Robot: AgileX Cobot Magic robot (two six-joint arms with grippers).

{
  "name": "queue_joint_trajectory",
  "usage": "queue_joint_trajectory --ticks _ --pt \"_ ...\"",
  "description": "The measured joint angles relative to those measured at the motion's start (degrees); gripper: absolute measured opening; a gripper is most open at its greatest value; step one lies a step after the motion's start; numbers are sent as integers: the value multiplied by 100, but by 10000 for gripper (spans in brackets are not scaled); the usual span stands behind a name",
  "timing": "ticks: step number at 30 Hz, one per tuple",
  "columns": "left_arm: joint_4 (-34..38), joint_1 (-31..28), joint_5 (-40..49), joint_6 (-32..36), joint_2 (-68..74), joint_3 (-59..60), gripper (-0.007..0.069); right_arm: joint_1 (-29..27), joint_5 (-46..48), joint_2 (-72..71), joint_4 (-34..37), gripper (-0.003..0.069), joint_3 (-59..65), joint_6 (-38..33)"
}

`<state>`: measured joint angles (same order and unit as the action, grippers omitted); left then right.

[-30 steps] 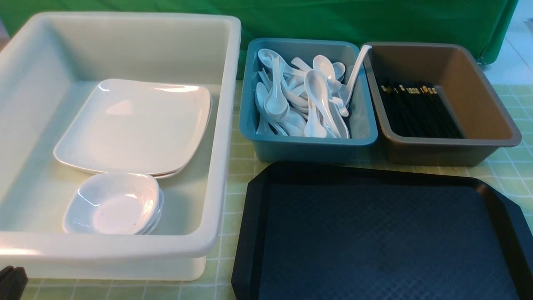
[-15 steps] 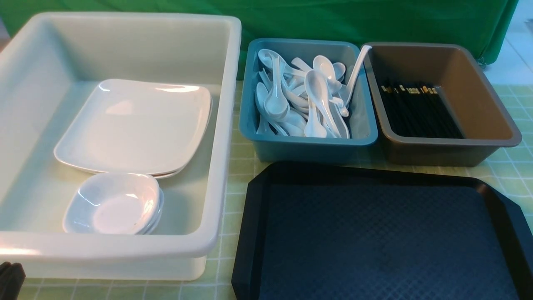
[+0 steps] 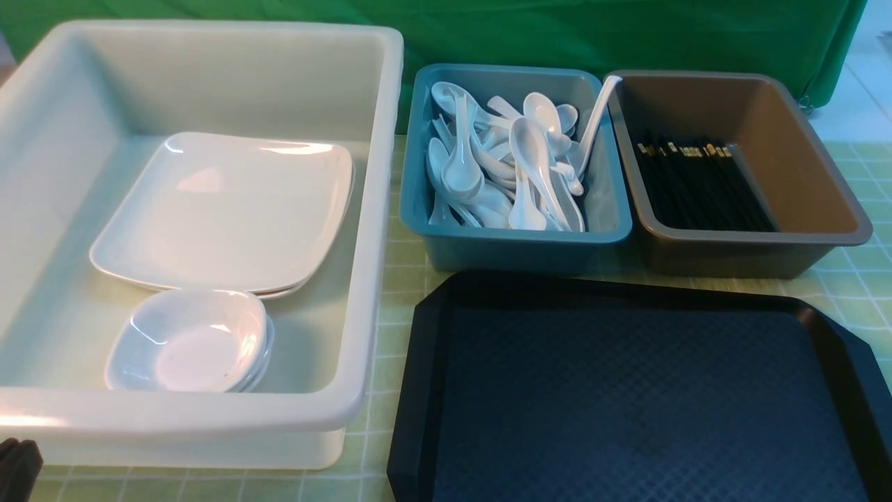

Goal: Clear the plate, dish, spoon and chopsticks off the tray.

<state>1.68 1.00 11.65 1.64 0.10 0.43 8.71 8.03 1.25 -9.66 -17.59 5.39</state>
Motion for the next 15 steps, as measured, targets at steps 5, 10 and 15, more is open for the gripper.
queue_joint_trajectory --ticks 5,10,15 --pt "-32 -6 0 0 0 0 1 -841 1259 -6 0 234 81 -667" --pt "-39 -8 0 0 0 0 4 -1399 1108 -112 10 239 892 -1188" --pt "-46 -8 -5 0 -5 0 10 -1429 560 -111 335 239 1739 -1179"
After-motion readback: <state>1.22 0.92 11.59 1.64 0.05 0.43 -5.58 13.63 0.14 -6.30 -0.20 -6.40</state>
